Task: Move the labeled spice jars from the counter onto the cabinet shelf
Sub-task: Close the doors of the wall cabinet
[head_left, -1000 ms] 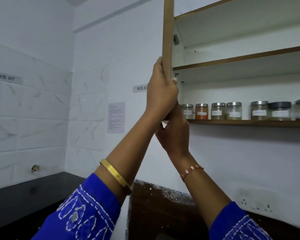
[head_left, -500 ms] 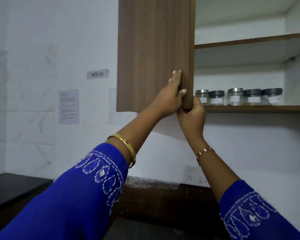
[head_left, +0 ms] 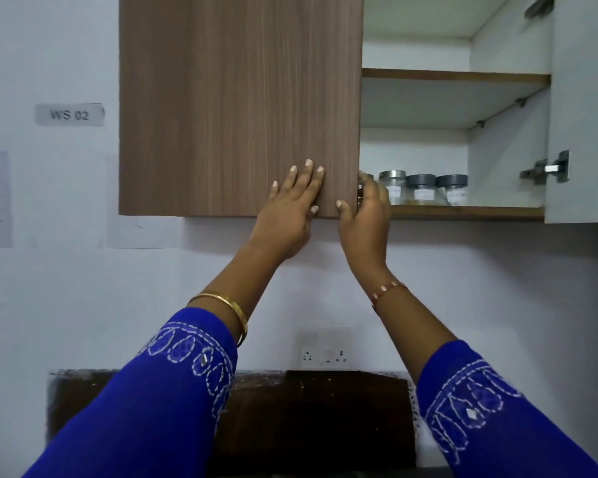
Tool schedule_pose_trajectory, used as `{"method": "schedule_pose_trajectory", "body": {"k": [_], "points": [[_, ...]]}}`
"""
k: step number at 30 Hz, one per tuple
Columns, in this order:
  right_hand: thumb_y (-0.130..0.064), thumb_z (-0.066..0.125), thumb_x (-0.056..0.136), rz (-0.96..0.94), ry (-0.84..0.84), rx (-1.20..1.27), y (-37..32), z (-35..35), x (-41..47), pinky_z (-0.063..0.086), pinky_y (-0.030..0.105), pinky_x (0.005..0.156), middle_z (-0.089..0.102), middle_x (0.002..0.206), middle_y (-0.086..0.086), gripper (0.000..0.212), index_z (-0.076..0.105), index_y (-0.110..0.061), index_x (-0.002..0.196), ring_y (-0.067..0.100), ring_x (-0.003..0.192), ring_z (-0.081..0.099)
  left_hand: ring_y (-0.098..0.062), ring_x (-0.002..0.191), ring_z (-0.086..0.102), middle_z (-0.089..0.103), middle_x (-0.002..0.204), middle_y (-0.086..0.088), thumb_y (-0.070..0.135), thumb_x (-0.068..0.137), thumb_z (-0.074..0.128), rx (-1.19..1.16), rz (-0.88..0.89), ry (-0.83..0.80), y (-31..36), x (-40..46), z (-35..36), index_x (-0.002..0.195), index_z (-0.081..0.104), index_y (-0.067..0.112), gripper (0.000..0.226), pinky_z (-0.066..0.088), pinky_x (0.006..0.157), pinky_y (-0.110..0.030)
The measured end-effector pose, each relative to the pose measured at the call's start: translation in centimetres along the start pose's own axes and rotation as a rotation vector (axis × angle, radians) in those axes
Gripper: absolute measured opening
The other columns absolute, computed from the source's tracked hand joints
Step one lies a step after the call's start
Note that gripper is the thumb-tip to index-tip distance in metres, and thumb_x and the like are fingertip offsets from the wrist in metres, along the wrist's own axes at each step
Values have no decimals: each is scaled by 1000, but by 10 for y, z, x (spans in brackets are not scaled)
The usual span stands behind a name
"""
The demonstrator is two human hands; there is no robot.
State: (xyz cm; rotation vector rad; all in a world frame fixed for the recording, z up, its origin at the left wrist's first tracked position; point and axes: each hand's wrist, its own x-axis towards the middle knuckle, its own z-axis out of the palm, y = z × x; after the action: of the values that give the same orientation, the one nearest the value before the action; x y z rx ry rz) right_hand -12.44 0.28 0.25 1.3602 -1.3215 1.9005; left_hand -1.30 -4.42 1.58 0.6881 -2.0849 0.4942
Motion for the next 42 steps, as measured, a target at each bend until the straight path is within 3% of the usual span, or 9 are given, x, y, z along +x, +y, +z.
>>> {"method": "schedule_pose_trajectory", "body": {"k": [8, 19, 26, 37, 42], "points": [[-8, 60, 88, -11, -36, -214, 37, 20, 24, 45, 36, 102, 48, 127, 14, 48, 47, -4, 133, 27, 118, 50, -25, 146, -10, -12, 159, -4, 3, 94, 33, 84, -2, 0, -15, 25, 50, 149, -7, 17, 69, -3, 118, -43], [-4, 59, 88, -21, -129, -424, 65, 43, 45, 40, 28, 101, 51, 128, 15, 50, 43, -3, 135, 26, 120, 48, -29, 145, -17, -19, 157, -7, -2, 88, 35, 194, 10, -68, -31, 46, 84, 147, -13, 14, 78, -6, 119, -46], [-2, 56, 89, -46, -210, -567, 84, 55, 51, 44, 27, 90, 54, 119, 16, 33, 52, -1, 122, 26, 111, 52, -30, 145, -17, -18, 157, -9, 2, 90, 37, 219, 5, -92, -39, 56, 99, 148, -12, 12, 76, -6, 118, -47], [-1, 49, 93, -150, -272, -732, 99, 63, 48, 45, 30, 92, 52, 124, 18, 49, 33, 1, 139, 27, 112, 53, -31, 144, -18, -19, 157, -10, 5, 89, 40, 226, -1, -30, -43, 58, 115, 147, -13, 12, 79, -11, 116, -47], [5, 50, 89, -198, -337, -799, 93, 45, 46, 46, 30, 86, 58, 114, 18, 25, 58, 1, 113, 28, 105, 55, -29, 145, -15, -15, 157, -9, 12, 91, 40, 164, -27, -56, -35, 57, 108, 148, -9, 12, 75, -8, 117, -46]]}}
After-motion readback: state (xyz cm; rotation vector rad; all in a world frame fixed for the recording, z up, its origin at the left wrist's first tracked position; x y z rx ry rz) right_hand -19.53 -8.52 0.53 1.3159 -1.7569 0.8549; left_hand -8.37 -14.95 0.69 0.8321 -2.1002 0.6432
